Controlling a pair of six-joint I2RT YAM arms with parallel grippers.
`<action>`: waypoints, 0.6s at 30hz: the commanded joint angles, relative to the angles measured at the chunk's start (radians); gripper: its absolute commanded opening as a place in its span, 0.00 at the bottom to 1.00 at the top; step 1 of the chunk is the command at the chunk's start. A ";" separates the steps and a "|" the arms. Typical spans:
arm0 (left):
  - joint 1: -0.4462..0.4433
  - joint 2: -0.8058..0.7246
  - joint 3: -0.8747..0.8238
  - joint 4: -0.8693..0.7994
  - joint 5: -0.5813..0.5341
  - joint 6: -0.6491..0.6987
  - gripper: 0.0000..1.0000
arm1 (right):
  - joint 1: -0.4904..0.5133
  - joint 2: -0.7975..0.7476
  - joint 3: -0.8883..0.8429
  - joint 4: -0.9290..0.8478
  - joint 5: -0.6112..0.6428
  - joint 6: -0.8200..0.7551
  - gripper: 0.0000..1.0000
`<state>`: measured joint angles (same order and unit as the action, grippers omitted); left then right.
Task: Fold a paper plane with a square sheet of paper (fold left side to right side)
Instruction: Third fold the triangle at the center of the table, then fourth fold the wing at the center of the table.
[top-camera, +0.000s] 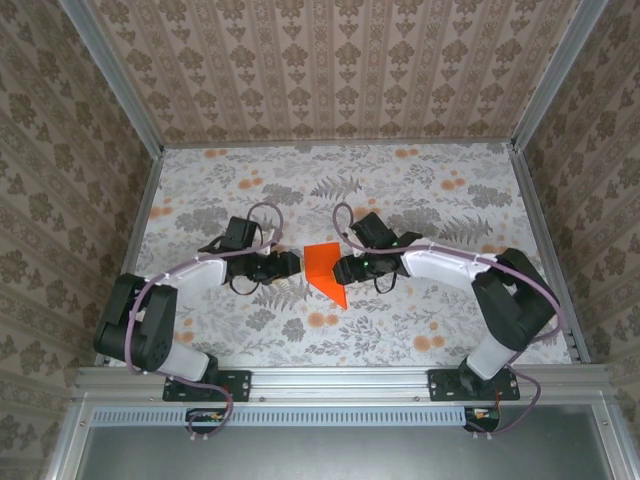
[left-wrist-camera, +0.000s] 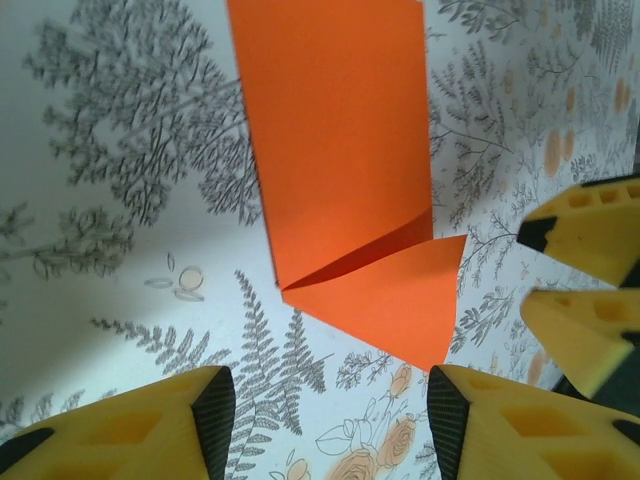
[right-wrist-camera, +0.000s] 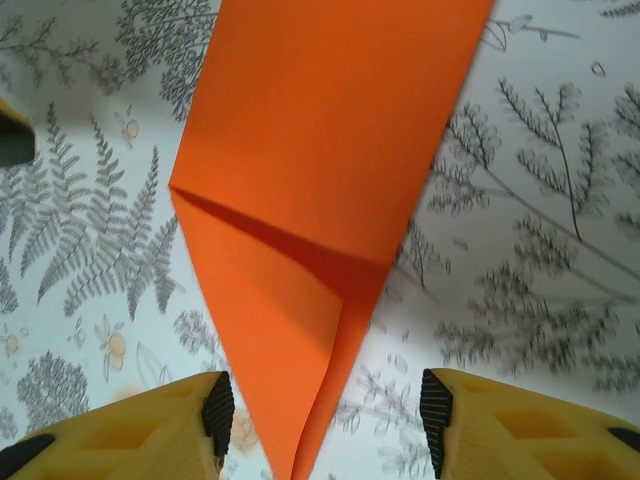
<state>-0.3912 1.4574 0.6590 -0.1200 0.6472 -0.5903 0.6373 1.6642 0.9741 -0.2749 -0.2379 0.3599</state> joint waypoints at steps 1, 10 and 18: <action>-0.006 -0.006 -0.042 0.149 0.045 -0.143 0.57 | -0.026 0.063 0.035 0.059 -0.081 -0.055 0.53; -0.030 0.053 -0.031 0.169 0.043 -0.154 0.57 | -0.041 0.121 0.031 0.124 -0.153 -0.021 0.38; -0.043 0.078 -0.014 0.157 0.040 -0.145 0.58 | -0.047 0.142 0.037 0.109 -0.169 -0.018 0.29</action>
<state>-0.4255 1.5261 0.6174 0.0322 0.6735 -0.7273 0.5987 1.7916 0.9871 -0.1627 -0.3767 0.3435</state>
